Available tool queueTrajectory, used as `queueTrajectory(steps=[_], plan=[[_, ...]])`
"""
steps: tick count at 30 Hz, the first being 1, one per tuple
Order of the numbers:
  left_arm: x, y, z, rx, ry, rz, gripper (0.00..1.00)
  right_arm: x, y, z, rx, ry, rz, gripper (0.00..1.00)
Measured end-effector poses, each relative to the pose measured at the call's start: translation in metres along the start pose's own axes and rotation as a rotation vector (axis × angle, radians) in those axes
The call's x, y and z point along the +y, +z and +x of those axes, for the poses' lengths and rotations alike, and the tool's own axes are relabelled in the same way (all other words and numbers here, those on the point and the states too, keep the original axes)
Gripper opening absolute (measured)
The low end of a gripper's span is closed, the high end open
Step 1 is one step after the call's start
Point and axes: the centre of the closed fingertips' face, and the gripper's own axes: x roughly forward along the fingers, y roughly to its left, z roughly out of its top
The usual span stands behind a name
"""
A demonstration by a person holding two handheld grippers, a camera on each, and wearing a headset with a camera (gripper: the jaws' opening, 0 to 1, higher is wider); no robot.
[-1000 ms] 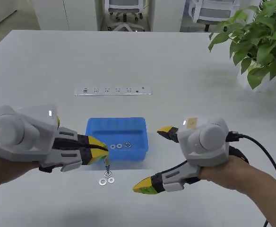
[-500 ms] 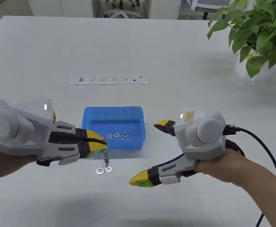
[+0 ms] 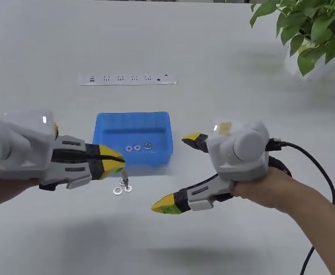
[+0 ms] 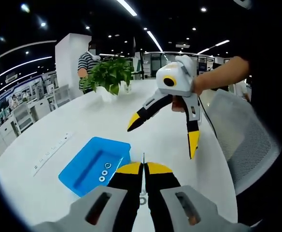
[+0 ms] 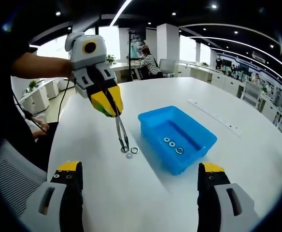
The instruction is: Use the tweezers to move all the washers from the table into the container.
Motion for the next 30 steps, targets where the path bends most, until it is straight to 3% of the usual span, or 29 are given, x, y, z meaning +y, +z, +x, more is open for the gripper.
queueTrajectory(steps=[30], plan=[[-0.003,-0.008,0.01,-0.002,-0.014,-0.017,0.06,0.005,-0.011,0.004,0.01,0.018,0.024,0.98]])
